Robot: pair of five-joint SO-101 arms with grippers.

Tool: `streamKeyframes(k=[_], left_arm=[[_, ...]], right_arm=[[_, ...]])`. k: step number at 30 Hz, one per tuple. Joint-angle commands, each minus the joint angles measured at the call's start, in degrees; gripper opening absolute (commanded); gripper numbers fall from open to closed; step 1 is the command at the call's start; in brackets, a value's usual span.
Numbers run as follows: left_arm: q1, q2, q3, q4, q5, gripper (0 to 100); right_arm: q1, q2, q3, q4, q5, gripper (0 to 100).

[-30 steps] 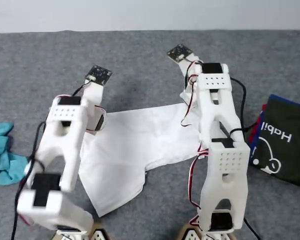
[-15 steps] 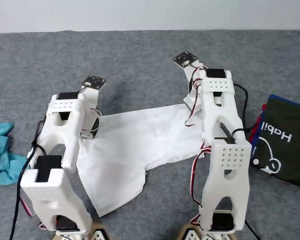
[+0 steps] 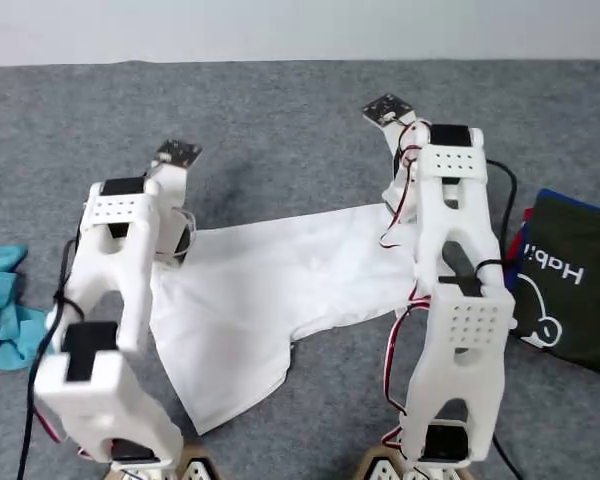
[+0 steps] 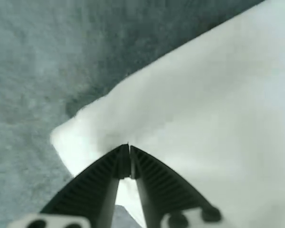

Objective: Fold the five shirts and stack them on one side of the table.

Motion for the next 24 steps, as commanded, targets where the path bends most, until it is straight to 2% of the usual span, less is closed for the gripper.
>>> streamKeyframes(k=[1,6,11,14,18,24], left_arm=[[3.08,-9.23,-1.54,2.11,0.0,1],[5.19,-15.82,-1.54,5.45,0.35,1],[1.32,-21.89,-1.63,8.62,0.44,1],[-5.71,-25.93,-1.54,11.25,0.44,1],[-19.16,-27.87,-1.45,12.92,0.0,1],[-35.08,-24.53,-1.45,12.48,-5.36,1]], right_arm=[[-1.19,-6.02,-2.9,3.74,-2.64,1.0],[-2.51,-8.22,-2.9,9.01,-5.1,1.0],[-5.23,-10.07,-2.9,16.4,-5.01,1.0],[-6.37,-12.35,-2.46,17.71,-4.92,1.0],[-8.4,-17.63,0.09,17.63,-4.57,1.0],[-17.98,-27.65,12.31,17.71,1.58,1.0]])
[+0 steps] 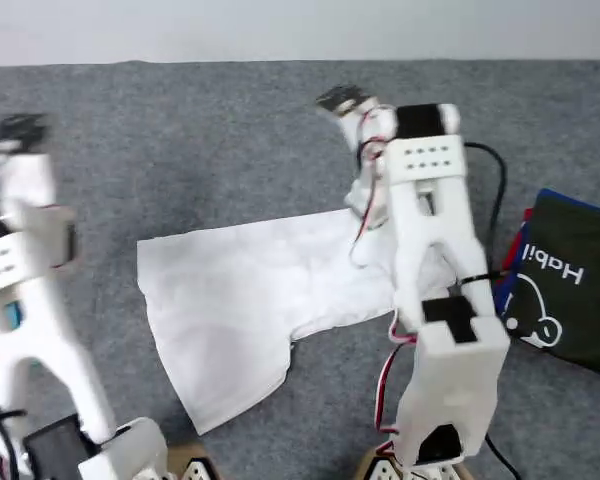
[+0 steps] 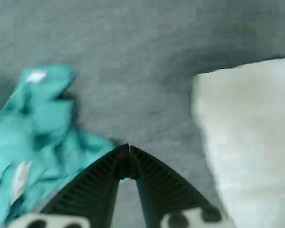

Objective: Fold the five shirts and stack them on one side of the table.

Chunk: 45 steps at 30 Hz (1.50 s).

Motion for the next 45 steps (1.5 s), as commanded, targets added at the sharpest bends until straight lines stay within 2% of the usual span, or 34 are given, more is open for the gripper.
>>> streamKeyframes(k=[1,5,11,17,24,27,33,41,45], left_arm=[[-7.82,1.49,-1.45,0.26,-3.25,1],[-12.84,6.77,-1.45,-0.97,-6.15,1],[-20.4,17.05,-1.8,-8.35,-9.85,1],[-24.53,24.62,-1.89,-12.04,-13.36,1],[-25.76,25.32,-4.62,-12.04,-13.8,1],[-25.76,25.23,-5.41,-12.04,-13.8,1],[-26.11,25.23,-5.58,-11.87,-13.71,1],[-28.92,25.23,-6.9,-10.46,-13.71,1],[-29.89,25.23,-6.9,-10.37,-16.09,1]], right_arm=[[-6.46,-9.54,8.35,2.42,3.78,1.0],[-14.99,-15.34,19.69,2.15,5.54,1.0],[-27.74,-17.1,31.65,-2.95,5.98,1.8],[-39.96,-16.84,35.96,-4.88,5.71,18.3],[-50.42,-16.75,36.31,-5.14,5.63,23.6],[-52.97,-16.66,37.45,-6.46,5.54,27.8],[-54.64,-13.49,42.2,-15.16,5.54,27.8],[-54.99,-5.85,42.29,-21.41,5.54,27.7],[-55.16,-2.07,42.37,-23.08,5.71,22.9]])
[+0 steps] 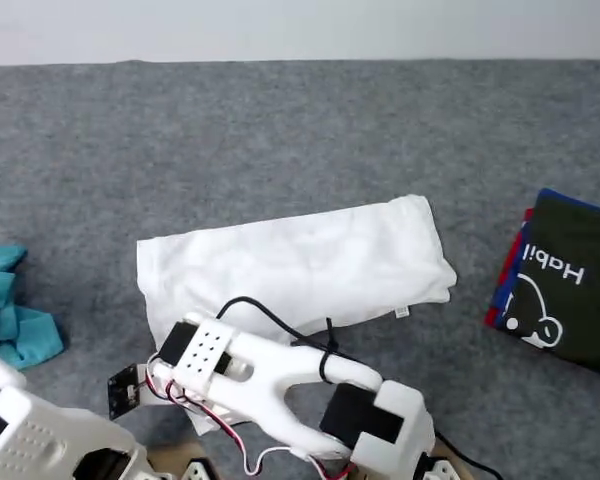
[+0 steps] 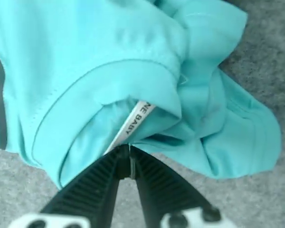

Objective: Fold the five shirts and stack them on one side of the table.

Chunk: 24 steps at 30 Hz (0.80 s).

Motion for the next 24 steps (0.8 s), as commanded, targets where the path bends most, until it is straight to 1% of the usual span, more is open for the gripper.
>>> streamKeyframes(k=[1,5,9,15,20,22,24], left_arm=[[-0.97,-0.53,-1.89,0.53,-2.73,1],[-2.29,-0.53,-1.89,0.26,-3.08,1],[-3.25,-0.53,-1.89,0.44,-3.16,1],[-3.34,-0.53,-1.89,0.53,-3.16,1],[-3.25,-0.53,-1.89,0.62,-3.16,1],[-3.16,-0.53,-1.89,0.62,-3.16,1],[-3.16,-0.53,-1.89,0.62,-3.16,1]], right_arm=[[-1.01,2.33,0.09,-1.36,0.44,20.5],[-1.01,6.02,-0.44,-1.98,0.53,12.6],[-1.01,7.69,-3.25,-0.92,0.35,8.7],[-1.01,8.48,-4.04,-0.48,0.35,10.4],[-1.01,8.13,-4.13,-0.22,0.35,9.1],[-1.27,8.04,-5.54,2.51,0.35,9.5],[-2.07,8.04,-7.65,6.9,0.26,13.8]])
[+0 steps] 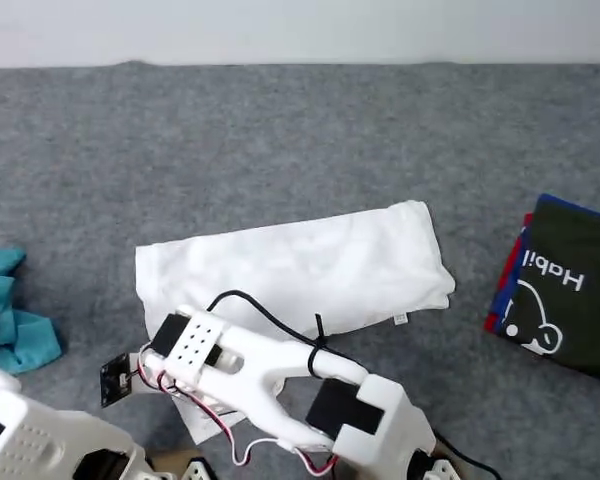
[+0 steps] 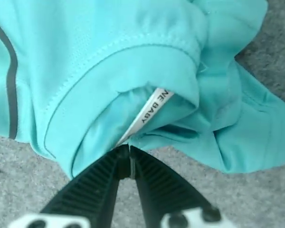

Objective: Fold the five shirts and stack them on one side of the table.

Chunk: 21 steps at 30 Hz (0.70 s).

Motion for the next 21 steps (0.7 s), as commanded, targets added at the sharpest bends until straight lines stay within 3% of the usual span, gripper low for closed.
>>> streamKeyframes(k=[1,10,21], left_arm=[[-0.09,-0.53,-1.98,0.62,-0.62,1],[-0.26,-0.53,-2.15,0.53,-0.62,1],[-0.44,-0.62,-4.79,2.55,-1.23,1]], right_arm=[[-2.51,2.33,-2.2,7.25,0.18,16.5],[-4.53,0.13,-8.44,13.93,-6.77,20.6],[-5.23,-12.44,9.41,1.89,-10.02,20.6]])
